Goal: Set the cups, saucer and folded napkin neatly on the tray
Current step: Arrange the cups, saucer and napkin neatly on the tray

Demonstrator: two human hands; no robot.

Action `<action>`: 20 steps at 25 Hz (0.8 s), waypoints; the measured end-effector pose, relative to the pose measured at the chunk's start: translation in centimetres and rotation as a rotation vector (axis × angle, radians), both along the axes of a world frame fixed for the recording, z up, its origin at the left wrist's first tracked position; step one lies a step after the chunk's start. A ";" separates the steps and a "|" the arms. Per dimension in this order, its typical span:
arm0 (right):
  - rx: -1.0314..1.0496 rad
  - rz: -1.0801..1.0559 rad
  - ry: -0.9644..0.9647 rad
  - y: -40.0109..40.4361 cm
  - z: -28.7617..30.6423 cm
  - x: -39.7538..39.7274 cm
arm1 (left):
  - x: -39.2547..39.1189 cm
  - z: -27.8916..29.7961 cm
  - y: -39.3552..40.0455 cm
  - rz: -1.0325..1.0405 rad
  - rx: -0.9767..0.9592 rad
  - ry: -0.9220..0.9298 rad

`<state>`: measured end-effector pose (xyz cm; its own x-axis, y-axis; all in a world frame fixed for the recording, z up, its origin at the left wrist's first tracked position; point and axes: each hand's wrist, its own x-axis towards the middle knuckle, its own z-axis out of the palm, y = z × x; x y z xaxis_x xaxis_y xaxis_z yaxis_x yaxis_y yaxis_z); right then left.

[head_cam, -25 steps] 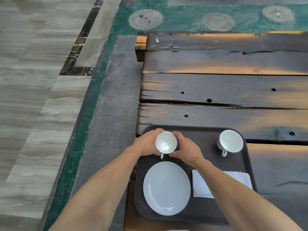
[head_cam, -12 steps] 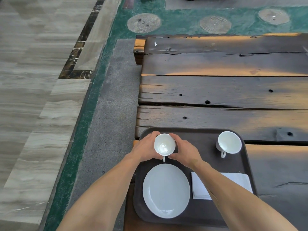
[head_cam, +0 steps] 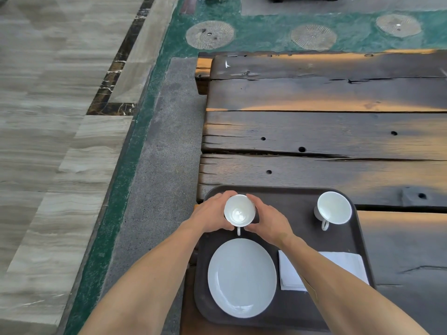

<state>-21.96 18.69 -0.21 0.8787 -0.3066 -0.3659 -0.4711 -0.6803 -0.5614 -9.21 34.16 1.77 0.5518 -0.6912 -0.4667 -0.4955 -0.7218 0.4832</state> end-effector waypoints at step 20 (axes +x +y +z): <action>-0.047 -0.003 -0.010 0.3 -0.2 -0.2 | -0.3 0.0 0.1 0.019 -0.007 0.010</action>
<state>-22.18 18.97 -0.42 0.8814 -0.3261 -0.3419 -0.4677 -0.7048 -0.5335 -9.52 34.30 1.73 0.5604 -0.6839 -0.4672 -0.4768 -0.7276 0.4932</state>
